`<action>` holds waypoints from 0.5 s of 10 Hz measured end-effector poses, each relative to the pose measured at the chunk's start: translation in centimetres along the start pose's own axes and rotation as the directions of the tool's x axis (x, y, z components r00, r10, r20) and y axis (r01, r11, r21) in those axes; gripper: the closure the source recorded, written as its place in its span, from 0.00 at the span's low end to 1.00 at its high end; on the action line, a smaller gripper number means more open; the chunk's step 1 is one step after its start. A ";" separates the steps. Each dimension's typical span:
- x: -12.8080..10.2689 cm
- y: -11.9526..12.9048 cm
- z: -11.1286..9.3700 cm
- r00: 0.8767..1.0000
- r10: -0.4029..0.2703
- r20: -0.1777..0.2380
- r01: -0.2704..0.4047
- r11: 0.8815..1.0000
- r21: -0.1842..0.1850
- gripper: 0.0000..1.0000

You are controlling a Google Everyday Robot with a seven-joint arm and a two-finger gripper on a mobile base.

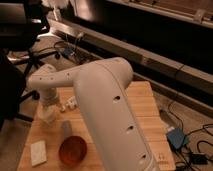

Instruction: Place the ceramic cup in the ceramic bowl

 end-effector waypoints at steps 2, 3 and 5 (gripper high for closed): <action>-0.2 -0.1 0.8 1.000 0.010 -0.019 -0.010 1.000 0.001 0.64; -0.3 -0.1 0.6 1.000 0.012 -0.027 -0.013 1.000 -0.005 0.75; 0.2 -0.4 -0.6 0.999 0.014 -0.051 -0.014 1.000 -0.014 0.95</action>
